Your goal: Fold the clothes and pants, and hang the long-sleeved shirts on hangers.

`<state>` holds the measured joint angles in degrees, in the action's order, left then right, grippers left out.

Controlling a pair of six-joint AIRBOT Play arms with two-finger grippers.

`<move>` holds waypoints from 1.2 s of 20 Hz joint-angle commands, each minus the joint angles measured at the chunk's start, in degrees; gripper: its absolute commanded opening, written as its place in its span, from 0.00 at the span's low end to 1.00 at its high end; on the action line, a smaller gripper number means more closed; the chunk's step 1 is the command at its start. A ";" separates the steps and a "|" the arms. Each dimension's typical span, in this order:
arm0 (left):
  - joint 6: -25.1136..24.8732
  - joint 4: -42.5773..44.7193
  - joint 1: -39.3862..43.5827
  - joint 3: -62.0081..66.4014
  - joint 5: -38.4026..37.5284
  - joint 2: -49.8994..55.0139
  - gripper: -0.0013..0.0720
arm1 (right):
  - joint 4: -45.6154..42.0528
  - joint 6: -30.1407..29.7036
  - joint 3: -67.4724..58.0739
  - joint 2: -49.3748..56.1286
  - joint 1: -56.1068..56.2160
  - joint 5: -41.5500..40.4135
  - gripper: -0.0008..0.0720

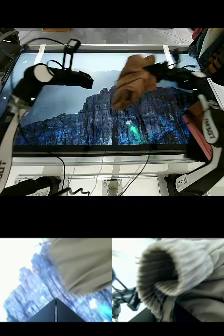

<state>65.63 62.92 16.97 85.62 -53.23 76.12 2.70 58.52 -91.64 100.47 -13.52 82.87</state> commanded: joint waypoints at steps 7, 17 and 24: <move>0.00 0.11 -0.52 0.04 0.00 -8.22 0.04 | -7.21 14.93 -0.02 -20.17 -37.33 -2.95 0.05; 0.00 0.11 -0.52 0.04 -1.46 -8.24 0.04 | -78.55 41.48 0.15 -22.62 -65.18 13.60 0.05; 0.00 0.11 -0.52 0.04 -1.46 -8.24 0.04 | -89.09 44.06 0.15 -24.74 -67.19 18.49 0.18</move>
<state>65.63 63.02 16.51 85.62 -54.70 67.92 -80.16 100.88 -91.48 76.34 -79.88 99.20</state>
